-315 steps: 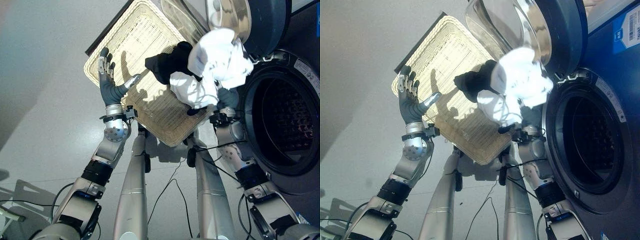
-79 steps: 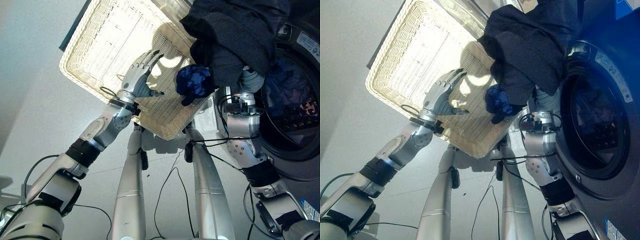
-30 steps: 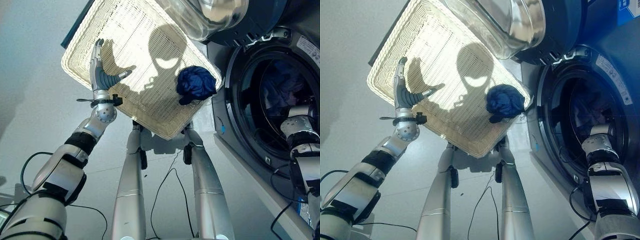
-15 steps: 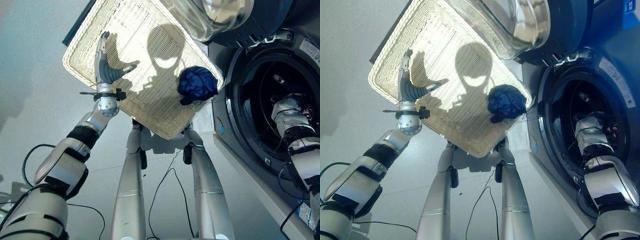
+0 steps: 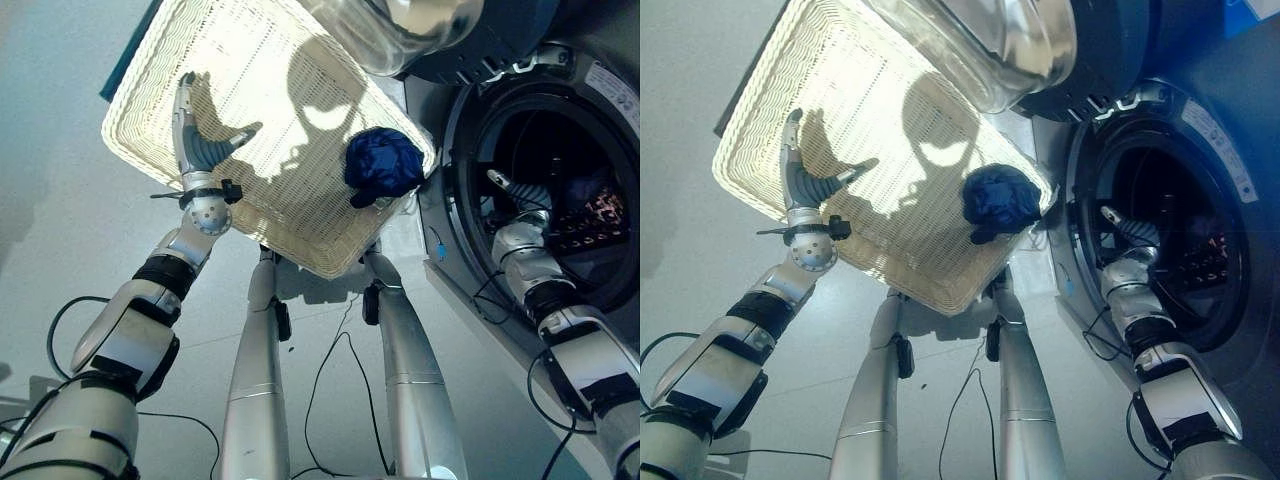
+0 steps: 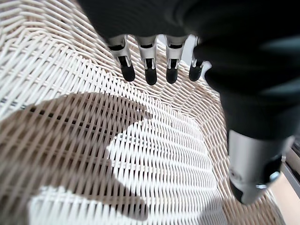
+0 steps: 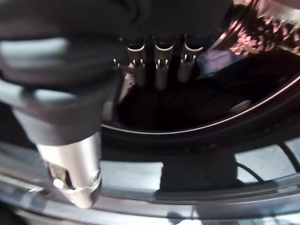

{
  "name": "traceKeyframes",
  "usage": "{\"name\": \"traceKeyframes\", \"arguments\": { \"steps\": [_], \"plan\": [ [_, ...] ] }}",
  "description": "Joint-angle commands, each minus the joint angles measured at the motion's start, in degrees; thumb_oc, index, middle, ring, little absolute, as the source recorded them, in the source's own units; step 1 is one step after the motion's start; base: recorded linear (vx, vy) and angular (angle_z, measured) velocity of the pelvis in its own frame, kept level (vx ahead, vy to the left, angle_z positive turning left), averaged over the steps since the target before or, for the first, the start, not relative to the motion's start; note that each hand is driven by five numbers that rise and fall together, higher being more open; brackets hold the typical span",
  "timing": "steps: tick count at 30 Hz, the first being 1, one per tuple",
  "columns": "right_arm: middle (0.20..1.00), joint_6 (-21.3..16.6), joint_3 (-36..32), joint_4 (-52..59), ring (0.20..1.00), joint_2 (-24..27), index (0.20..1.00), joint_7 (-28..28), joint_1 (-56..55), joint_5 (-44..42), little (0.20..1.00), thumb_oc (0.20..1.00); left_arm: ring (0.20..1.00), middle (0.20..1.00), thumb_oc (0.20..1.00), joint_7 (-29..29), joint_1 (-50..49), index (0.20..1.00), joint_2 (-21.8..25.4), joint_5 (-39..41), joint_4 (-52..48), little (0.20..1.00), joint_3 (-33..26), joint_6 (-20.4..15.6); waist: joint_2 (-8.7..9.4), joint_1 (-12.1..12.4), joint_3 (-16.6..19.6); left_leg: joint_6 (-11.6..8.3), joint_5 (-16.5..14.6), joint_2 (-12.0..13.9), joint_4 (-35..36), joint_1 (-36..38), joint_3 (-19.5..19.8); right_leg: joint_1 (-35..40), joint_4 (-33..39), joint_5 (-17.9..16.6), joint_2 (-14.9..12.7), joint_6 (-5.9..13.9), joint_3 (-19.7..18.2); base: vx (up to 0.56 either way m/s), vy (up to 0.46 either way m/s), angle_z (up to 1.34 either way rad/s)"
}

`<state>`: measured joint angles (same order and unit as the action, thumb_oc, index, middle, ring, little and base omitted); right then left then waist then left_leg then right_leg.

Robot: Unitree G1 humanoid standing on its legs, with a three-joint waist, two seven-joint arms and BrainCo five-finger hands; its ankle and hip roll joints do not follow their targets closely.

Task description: Put the clothes into the washing machine.

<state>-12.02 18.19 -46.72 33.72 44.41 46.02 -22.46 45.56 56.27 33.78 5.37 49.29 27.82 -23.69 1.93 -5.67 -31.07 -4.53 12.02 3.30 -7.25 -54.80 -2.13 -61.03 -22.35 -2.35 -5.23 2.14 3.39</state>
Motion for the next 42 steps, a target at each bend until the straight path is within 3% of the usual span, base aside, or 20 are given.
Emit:
{"name": "traceKeyframes", "arguments": {
  "steps": [1, 12, 23, 30, 35, 42],
  "plan": [
    [1.000, -2.16, 1.19, 4.59, 1.000, 1.70, 1.000, 3.67, -2.39, 6.31, 1.000, 1.000, 1.000, 1.000, 1.000, 2.33, 0.36, 1.000, -1.93, -0.15, 0.45, 1.000, -4.16, -1.33, -0.26, 0.27, 1.28, -1.81, -6.78, -3.02, -6.07, -1.03, -0.72, 2.16, 8.33, -6.91, 2.18, 6.01, 2.27, -0.01, 0.038, -0.06],
    [1.000, -2.41, 5.05, 21.10, 1.000, 0.02, 1.000, 3.16, -6.65, 27.53, 1.000, 1.000, 1.000, 1.000, 1.000, 3.36, -2.07, 1.000, -3.38, -2.07, -1.66, 1.000, -6.83, -0.37, -0.55, -0.51, 1.28, -2.02, -6.20, -2.85, -5.77, -0.67, -1.24, 2.50, 8.07, -6.10, 2.48, 5.92, 1.42, 0.00, 0.011, -0.02],
    [1.000, -3.51, 10.95, 27.15, 1.000, 3.46, 1.000, 3.14, -1.04, 44.36, 1.000, 1.000, 1.000, 1.000, 1.000, 2.24, -1.91, 1.000, -3.80, -2.68, -2.33, 1.000, -7.67, 0.03, -0.82, 0.36, 1.28, -1.99, -6.04, -3.07, -6.07, -0.67, -0.72, 3.01, 7.95, -5.73, 2.03, 6.35, 1.83, 0.00, -0.010, 0.01],
    [1.000, -3.63, 15.01, 26.60, 1.000, 4.73, 1.000, 1.12, 3.61, 46.98, 1.000, 1.000, 1.000, 1.000, 1.000, 1.06, -0.63, 1.000, -3.90, -2.71, -1.91, 1.000, -7.23, 0.52, -0.76, 1.03, 1.28, -2.04, -6.15, -3.37, -6.96, -0.99, 0.03, 2.99, 7.49, -5.65, 1.72, 6.47, 2.27, 0.00, -0.031, 0.04],
    [1.000, 1.74, 24.03, 19.07, 1.000, 4.64, 1.000, -6.17, 12.09, 45.06, 1.000, 1.000, 1.000, 1.000, 1.000, -0.63, 3.11, 1.000, -3.64, -1.30, 0.48, 1.000, -4.67, 1.02, -0.89, 2.34, 1.28, -2.14, -5.96, -3.74, -7.28, -1.26, 0.85, 3.03, 7.25, -5.59, 1.39, 6.27, 3.21, 0.00, -0.049, 0.07],
    [1.000, 4.17, 29.84, 9.64, 1.000, 3.38, 1.000, -10.10, 17.45, 44.52, 1.000, 1.000, 1.000, 1.000, 1.000, -1.33, 5.86, 1.000, -3.56, 0.02, 3.14, 1.000, -2.84, 0.18, -1.14, 3.40, 1.28, -1.98, -5.84, -4.16, -7.52, -1.83, 1.44, 2.59, 7.02, -5.71, 1.13, 6.05, 4.05, 0.01, -0.026, 0.10]
  ]
}}
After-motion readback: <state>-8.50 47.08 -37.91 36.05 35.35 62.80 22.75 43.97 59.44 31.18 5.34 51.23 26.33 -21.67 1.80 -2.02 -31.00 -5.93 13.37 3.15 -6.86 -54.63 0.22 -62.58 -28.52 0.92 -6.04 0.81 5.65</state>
